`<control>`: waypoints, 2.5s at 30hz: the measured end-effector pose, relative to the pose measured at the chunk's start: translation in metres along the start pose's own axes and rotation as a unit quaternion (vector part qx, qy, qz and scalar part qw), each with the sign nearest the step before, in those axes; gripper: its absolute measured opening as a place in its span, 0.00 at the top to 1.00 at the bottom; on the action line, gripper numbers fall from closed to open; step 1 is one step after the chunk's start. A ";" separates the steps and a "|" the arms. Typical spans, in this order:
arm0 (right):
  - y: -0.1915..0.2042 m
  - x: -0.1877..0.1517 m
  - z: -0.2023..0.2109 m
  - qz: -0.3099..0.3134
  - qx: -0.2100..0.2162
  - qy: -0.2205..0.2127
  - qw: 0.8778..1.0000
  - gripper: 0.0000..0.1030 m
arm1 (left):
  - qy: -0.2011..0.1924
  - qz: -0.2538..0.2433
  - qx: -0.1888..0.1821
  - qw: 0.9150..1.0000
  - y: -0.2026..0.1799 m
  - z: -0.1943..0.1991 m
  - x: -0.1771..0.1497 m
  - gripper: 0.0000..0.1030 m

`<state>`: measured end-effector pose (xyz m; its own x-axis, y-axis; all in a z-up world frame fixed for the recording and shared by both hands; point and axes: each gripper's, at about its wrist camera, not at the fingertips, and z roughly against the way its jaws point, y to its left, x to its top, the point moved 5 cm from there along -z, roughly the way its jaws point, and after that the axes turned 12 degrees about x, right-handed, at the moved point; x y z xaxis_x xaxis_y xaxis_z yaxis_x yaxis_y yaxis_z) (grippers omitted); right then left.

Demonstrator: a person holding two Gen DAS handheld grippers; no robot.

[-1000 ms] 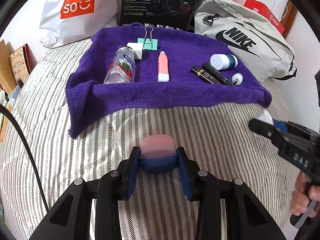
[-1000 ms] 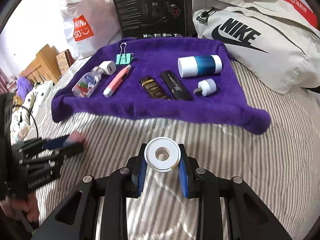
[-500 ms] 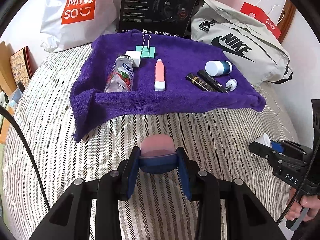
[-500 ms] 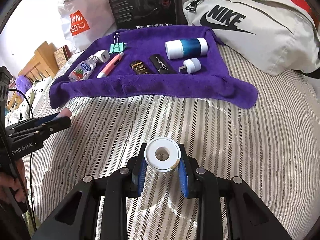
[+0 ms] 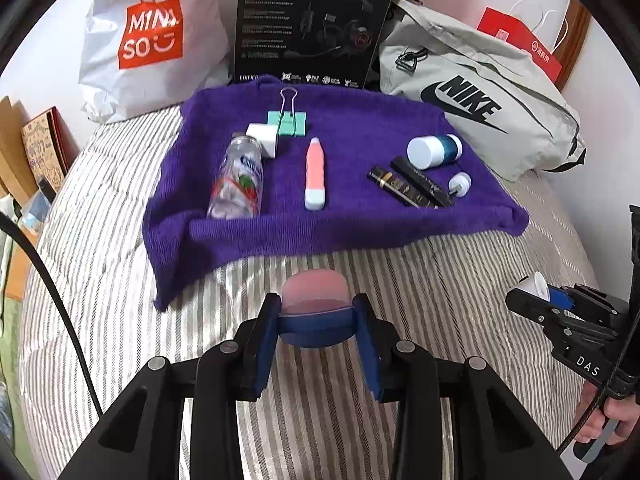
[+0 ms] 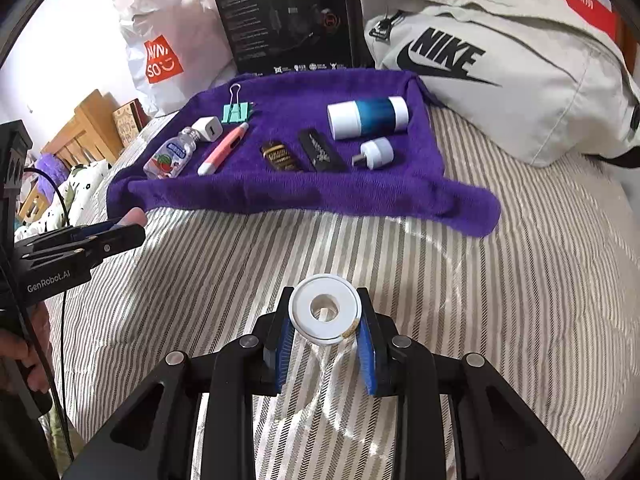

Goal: Organize rigid objects
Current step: 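Carry the puff and tape roll toward the purple towel with both tools, then lower the puff and tape roll onto the towel and open both tools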

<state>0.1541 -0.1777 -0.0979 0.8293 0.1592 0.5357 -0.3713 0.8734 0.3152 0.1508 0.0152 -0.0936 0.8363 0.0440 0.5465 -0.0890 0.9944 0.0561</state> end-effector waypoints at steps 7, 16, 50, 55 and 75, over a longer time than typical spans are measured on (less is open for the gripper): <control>0.001 0.018 0.004 0.015 0.002 -0.007 1.000 0.72 | -0.011 -0.006 0.004 1.000 -0.003 0.002 0.020 0.66; 0.003 0.050 0.001 0.037 0.008 -0.017 0.999 0.72 | -0.019 -0.005 0.010 1.000 0.001 -0.004 0.049 0.66; -0.047 0.203 -0.135 0.034 0.000 0.032 0.999 0.72 | -0.006 0.026 0.011 1.000 0.027 -0.040 0.099 0.66; -0.045 0.200 -0.149 0.043 -0.001 0.056 0.998 0.72 | -0.004 0.022 0.008 1.000 0.027 -0.043 0.100 0.66; -0.041 0.195 -0.091 0.053 0.004 0.029 0.998 0.56 | -0.002 0.013 -0.016 1.000 0.007 -0.048 0.106 0.66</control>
<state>0.3690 -0.1403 -0.0781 0.8081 0.2766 0.5201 -0.4609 0.8467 0.2659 0.2647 0.0316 -0.0760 0.8322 0.0690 0.5502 -0.0927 0.9956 0.0154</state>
